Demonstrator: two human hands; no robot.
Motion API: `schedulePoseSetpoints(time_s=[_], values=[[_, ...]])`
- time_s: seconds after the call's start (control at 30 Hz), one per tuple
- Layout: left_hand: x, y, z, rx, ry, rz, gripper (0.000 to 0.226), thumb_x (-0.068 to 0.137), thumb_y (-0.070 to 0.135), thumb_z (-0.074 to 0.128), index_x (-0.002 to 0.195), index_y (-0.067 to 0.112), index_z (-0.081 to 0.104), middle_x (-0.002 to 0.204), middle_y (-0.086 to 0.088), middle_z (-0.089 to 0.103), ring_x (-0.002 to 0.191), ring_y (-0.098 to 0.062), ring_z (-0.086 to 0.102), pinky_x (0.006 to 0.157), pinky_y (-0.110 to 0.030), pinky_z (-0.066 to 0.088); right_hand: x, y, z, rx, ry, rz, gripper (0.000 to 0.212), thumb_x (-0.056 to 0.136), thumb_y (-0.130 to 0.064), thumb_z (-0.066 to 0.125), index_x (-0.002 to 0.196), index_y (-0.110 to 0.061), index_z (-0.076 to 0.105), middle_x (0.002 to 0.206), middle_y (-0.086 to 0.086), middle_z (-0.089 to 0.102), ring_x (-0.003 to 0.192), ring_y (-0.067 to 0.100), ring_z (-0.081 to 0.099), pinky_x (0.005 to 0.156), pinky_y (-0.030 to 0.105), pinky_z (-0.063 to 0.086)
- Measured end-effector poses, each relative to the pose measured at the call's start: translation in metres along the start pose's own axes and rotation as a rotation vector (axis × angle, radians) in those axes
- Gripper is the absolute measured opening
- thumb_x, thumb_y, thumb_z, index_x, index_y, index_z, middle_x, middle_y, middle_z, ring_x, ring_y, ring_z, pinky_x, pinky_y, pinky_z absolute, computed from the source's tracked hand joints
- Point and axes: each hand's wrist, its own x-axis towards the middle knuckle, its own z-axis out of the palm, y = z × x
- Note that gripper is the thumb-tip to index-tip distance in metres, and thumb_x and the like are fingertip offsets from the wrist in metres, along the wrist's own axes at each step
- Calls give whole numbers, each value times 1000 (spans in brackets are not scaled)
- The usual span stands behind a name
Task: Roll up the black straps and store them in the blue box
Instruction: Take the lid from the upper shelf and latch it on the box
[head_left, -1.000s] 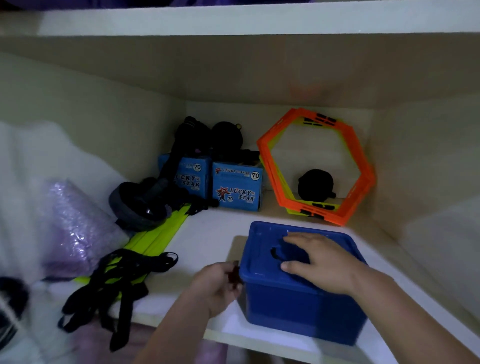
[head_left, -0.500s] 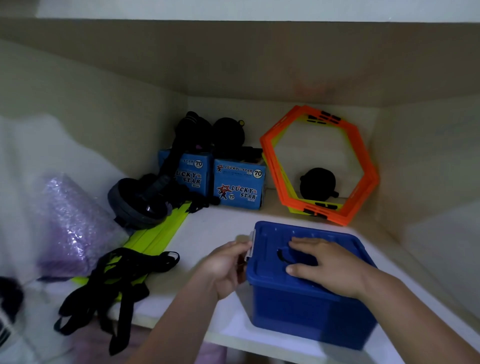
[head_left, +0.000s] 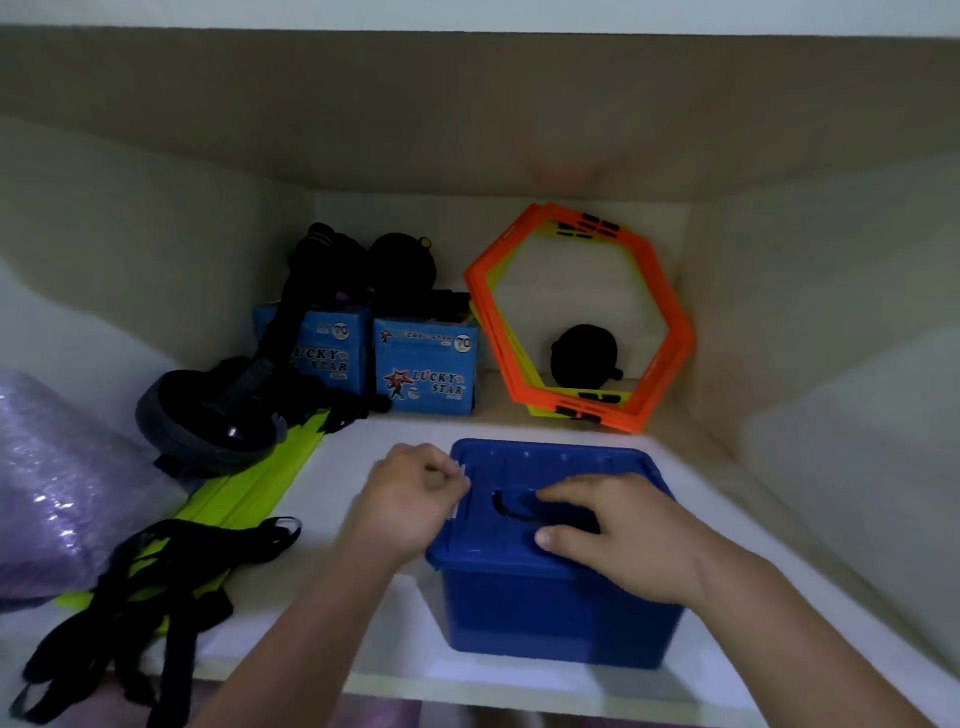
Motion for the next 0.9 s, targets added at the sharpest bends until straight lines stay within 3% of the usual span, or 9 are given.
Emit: schedulePoseSetpoints(time_s=[0.07,0.13,0.27,0.33,0.4,0.53,0.67,0.77,0.9], values=[[-5,13,-3,152,51,167,5,88,40,68,86,35,67,106,13,60,96,-8,57,86,-28,43,-30,10,-4,66,183,-5,38,91,-48,63,127,-35,67,127,-23,66,119,-4,57,99,16,42],[-14,33,1,205,35,334,2,89,35,69,87,34,69,104,14,62,102,-9,53,86,-26,41,-57,34,0,193,446,53,14,91,-36,67,102,-34,76,103,-22,73,100,-1,65,85,19,48],[-28,70,27,217,-142,481,13,91,38,66,85,32,76,106,23,68,105,0,56,95,-30,47,-76,87,23,855,764,398,21,96,-11,60,85,-17,78,91,-4,77,93,17,72,83,38,58],[-30,83,46,244,-213,509,14,92,39,65,95,33,77,112,24,67,111,1,56,99,-31,47,-70,102,34,1202,753,516,23,97,-6,53,96,-6,76,99,11,77,93,28,73,79,40,60],[-31,93,64,294,-284,542,21,94,41,62,112,36,72,123,23,65,118,-2,55,104,-31,45,-61,111,42,1537,674,597,24,99,-5,48,109,3,69,92,19,73,73,27,71,63,34,59],[-26,105,89,406,-398,498,49,94,56,56,139,36,55,151,21,45,139,-5,40,116,-32,34,-46,117,51,1956,469,632,29,103,-5,43,118,12,60,62,10,60,51,19,63,50,27,56],[-23,104,94,352,-428,429,54,92,57,58,140,35,54,154,20,43,140,-5,39,117,-30,32,-31,129,53,2031,369,609,15,96,-15,60,95,-3,68,72,6,55,54,13,53,56,23,53],[-23,103,95,343,-426,420,54,91,57,60,140,35,55,153,21,43,139,-4,40,117,-31,32,-25,130,47,1996,274,606,20,92,-24,68,104,-8,67,72,4,55,44,9,46,40,17,47],[-21,102,96,354,-432,408,55,89,59,60,139,36,56,152,22,44,139,-4,40,117,-33,32,-15,123,31,1794,170,655,40,86,-30,75,118,-5,70,100,13,64,64,20,55,43,25,53]])
